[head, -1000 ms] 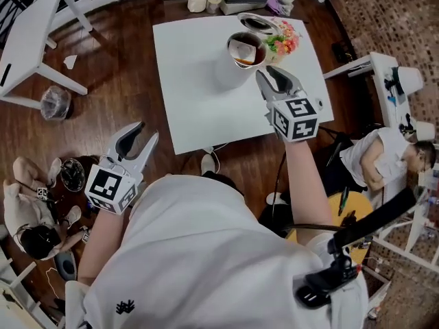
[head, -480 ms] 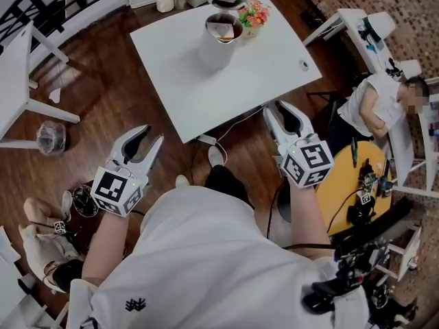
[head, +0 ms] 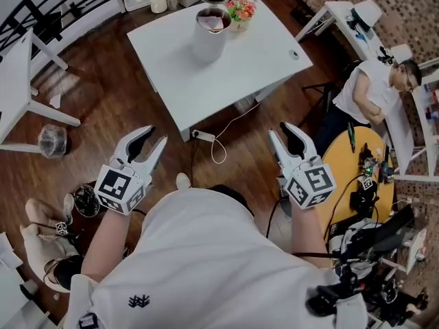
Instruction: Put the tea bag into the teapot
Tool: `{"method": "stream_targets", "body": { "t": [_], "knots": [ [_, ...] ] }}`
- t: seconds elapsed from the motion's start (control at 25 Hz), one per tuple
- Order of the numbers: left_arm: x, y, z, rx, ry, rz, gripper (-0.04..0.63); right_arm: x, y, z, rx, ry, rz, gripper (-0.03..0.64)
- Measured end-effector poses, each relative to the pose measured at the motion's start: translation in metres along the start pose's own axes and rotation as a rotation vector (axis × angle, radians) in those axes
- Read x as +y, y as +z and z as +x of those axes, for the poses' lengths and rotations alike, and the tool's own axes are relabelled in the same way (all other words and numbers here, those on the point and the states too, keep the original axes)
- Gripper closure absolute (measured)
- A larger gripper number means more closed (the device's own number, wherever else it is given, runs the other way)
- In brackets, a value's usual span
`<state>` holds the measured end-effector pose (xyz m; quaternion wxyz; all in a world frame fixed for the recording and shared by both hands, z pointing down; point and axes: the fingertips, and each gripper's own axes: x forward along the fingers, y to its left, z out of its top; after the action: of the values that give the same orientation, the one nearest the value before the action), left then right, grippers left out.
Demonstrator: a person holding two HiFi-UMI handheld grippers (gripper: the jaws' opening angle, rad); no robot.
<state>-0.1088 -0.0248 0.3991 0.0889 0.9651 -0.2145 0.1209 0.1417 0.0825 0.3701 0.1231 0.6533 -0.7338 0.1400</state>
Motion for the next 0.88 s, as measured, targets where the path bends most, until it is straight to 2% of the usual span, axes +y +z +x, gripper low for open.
{"method": "stream_targets", "body": {
  "t": [0.28, 0.56, 0.88],
  "knots": [
    [-0.048, 0.008, -0.013, -0.007, 0.051, -0.007, 0.466, -0.002, -0.004, -0.042, -0.035, 0.025, -0.036, 0.48],
    [-0.104, -0.003, -0.025, 0.004, 0.072, -0.011, 0.468, 0.0, -0.033, -0.08, -0.015, 0.063, -0.046, 0.482],
    [-0.133, -0.011, -0.041, 0.006, 0.11, -0.017, 0.468, 0.004, -0.047, -0.107, -0.008, 0.095, -0.052, 0.488]
  ]
}}
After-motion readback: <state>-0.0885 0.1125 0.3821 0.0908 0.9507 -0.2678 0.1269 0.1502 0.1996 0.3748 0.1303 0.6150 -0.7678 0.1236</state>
